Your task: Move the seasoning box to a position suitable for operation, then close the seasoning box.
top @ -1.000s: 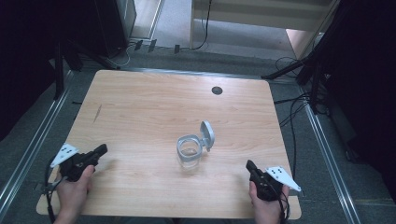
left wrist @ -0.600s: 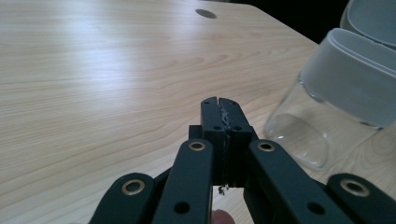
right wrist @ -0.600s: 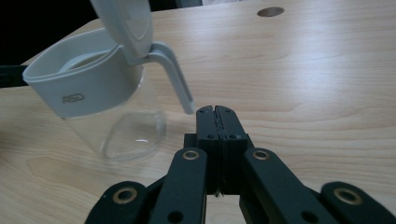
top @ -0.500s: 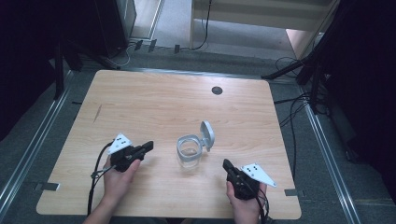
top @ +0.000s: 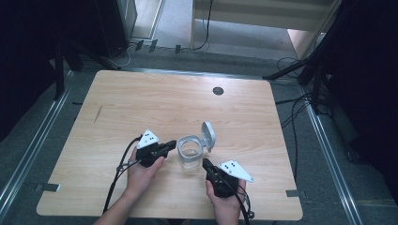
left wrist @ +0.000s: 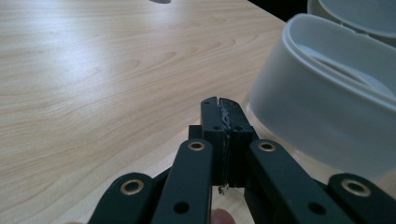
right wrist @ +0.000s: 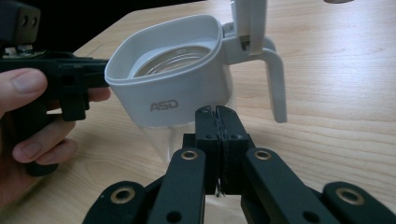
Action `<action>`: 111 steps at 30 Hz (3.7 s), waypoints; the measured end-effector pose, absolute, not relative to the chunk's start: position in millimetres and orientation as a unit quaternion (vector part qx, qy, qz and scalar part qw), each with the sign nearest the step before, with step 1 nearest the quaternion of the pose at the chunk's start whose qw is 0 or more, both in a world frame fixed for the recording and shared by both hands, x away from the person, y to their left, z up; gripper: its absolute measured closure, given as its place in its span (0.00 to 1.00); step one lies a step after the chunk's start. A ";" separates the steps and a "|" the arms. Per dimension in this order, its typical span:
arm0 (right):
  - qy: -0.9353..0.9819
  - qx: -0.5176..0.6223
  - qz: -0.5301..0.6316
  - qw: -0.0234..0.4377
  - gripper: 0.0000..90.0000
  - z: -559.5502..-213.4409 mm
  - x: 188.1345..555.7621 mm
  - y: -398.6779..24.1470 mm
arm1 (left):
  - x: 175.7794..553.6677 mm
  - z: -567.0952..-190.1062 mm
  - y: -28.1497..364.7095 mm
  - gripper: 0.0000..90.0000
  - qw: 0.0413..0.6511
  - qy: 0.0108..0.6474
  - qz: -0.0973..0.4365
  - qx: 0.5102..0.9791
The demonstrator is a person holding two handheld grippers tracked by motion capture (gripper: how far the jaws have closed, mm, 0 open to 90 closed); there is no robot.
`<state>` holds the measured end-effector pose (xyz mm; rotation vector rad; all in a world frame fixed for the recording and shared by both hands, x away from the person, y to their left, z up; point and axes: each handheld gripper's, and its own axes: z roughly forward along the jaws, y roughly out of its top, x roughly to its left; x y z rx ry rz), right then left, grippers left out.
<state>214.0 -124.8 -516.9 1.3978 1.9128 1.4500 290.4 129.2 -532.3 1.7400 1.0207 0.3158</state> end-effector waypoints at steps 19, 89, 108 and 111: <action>0.674 0.518 0.491 0.191 1.00 -520.4 218.0 -114.7 | 309.2 -524.9 124.8 1.00 0.550 0.369 0.100 0.743; 0.702 0.459 0.517 0.169 0.99 -443.9 351.2 -128.8 | 208.6 -551.9 325.8 0.15 0.480 0.558 0.255 0.627; 0.696 0.452 0.525 0.188 0.94 -454.9 299.7 -165.3 | 208.8 -552.1 327.1 0.15 0.481 0.560 0.251 0.626; 0.678 0.468 0.519 0.228 0.67 -460.4 293.6 -186.5 | 208.9 -552.1 327.2 0.15 0.480 0.560 0.251 0.627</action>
